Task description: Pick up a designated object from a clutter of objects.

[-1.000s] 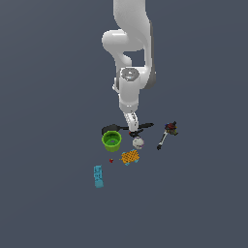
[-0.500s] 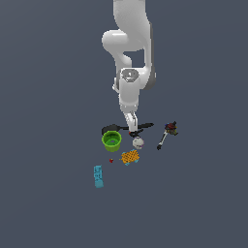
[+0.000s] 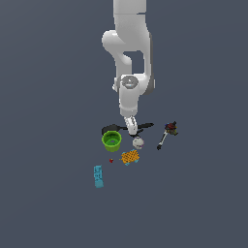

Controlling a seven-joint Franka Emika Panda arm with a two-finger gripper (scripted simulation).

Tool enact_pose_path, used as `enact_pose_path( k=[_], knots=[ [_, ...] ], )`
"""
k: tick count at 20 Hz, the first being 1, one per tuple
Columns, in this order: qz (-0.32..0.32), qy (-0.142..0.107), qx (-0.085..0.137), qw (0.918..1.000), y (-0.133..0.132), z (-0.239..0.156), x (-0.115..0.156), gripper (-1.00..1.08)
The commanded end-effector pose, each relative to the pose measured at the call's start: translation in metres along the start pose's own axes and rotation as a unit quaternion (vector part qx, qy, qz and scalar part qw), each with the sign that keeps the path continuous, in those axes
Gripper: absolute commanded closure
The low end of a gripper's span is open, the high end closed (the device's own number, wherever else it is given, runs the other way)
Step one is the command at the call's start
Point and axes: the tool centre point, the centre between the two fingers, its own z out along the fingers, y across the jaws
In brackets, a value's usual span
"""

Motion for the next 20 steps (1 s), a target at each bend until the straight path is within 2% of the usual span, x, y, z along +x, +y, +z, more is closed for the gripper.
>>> enact_pose_path(
  k=[1, 10, 11, 20],
  knots=[
    [0.000, 0.000, 0.000, 1.0000, 0.0001, 0.0084, 0.0000, -0.92],
    [0.001, 0.000, 0.000, 1.0000, -0.0007, 0.0169, 0.0000, -0.92],
    [0.001, 0.000, 0.000, 1.0000, -0.0007, 0.0169, 0.0000, 1.08],
    [0.001, 0.000, 0.000, 1.0000, -0.0007, 0.0169, 0.0000, 1.08]
  ],
)
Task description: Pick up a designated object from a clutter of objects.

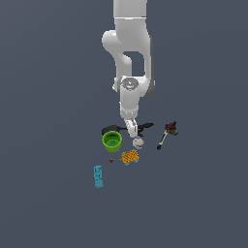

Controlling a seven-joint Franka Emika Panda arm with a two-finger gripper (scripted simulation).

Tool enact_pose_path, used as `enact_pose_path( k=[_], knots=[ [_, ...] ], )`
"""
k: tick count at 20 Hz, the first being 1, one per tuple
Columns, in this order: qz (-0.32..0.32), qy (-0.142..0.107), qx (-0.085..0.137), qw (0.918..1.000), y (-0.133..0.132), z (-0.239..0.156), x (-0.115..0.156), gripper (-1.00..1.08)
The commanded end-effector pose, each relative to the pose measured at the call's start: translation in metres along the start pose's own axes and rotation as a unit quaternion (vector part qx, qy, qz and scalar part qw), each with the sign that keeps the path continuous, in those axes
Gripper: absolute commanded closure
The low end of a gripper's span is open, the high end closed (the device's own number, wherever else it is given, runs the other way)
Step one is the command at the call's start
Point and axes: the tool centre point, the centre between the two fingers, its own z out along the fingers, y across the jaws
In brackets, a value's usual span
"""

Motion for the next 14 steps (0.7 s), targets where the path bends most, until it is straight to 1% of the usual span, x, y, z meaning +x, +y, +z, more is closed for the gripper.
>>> enact_pose_path(
  k=[1, 8, 14],
  knots=[
    [-0.001, 0.000, 0.000, 1.0000, 0.000, 0.000, 0.000, 1.08],
    [-0.001, 0.000, 0.000, 1.0000, -0.003, -0.010, 0.001, 1.08],
    [-0.001, 0.000, -0.002, 1.0000, -0.009, -0.034, 0.005, 1.08]
  ],
)
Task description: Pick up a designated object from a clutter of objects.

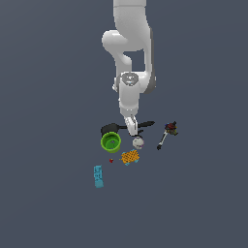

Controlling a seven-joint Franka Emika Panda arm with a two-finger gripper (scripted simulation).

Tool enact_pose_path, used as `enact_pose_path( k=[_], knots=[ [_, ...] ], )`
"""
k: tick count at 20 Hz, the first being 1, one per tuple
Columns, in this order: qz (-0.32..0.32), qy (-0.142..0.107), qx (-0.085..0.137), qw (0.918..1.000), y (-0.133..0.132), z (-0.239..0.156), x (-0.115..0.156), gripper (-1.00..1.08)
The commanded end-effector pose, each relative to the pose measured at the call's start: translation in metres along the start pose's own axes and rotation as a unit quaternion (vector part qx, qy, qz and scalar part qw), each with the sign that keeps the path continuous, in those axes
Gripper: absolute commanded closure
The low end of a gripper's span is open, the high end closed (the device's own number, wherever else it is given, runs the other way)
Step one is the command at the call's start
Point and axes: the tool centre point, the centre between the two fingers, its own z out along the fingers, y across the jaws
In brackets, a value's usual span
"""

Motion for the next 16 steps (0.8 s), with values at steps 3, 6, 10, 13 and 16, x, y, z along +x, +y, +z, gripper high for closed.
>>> enact_pose_path(
  k=[3, 6, 10, 13, 16],
  knots=[
    [0.000, 0.000, 0.000, 1.0000, -0.007, -0.025, 0.003, 1.08],
    [0.000, 0.000, -0.001, 1.0000, -0.013, -0.045, 0.006, 1.08],
    [0.000, -0.001, -0.002, 1.0000, -0.021, -0.076, 0.010, 1.08],
    [0.000, -0.001, -0.003, 1.0000, -0.027, -0.099, 0.013, 1.08],
    [0.000, -0.001, -0.004, 1.0000, -0.033, -0.123, 0.016, 1.08]
  ],
)
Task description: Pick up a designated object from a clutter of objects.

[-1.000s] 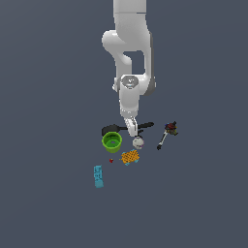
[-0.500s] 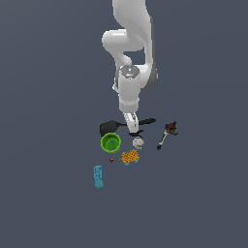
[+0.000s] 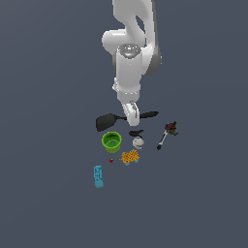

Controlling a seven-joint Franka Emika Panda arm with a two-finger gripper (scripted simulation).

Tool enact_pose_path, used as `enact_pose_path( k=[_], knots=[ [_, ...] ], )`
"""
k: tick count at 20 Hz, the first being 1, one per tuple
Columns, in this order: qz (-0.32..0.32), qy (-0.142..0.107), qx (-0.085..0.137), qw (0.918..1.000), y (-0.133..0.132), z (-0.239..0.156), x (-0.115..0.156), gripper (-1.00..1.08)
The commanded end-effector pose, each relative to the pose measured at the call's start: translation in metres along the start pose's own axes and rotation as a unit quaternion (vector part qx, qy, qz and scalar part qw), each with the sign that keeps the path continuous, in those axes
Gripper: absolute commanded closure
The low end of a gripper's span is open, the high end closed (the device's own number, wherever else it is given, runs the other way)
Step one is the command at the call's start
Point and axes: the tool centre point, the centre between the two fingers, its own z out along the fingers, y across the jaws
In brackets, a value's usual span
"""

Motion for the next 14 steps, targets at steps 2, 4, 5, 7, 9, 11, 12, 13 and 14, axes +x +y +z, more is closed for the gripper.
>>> enact_pose_path(
  k=[2, 4, 5, 7, 9, 11, 12, 13, 14],
  knots=[
    [0.000, 0.000, -0.001, 1.0000, -0.008, -0.029, 0.004, 1.08],
    [0.000, 0.000, -0.002, 1.0000, -0.012, -0.045, 0.006, 1.08],
    [0.000, 0.000, -0.002, 1.0000, -0.014, -0.054, 0.007, 1.08],
    [0.000, -0.001, -0.003, 1.0000, -0.019, -0.070, 0.009, 1.08],
    [0.000, -0.001, -0.004, 1.0000, -0.024, -0.087, 0.012, 1.08],
    [0.001, -0.001, -0.005, 1.0000, -0.029, -0.105, 0.014, 1.08],
    [0.001, -0.001, -0.005, 1.0000, -0.031, -0.113, 0.015, 1.08],
    [0.001, -0.001, -0.006, 1.0000, -0.034, -0.122, 0.017, 1.08],
    [0.001, -0.001, -0.006, 1.0000, -0.037, -0.131, 0.018, 1.08]
  ],
)
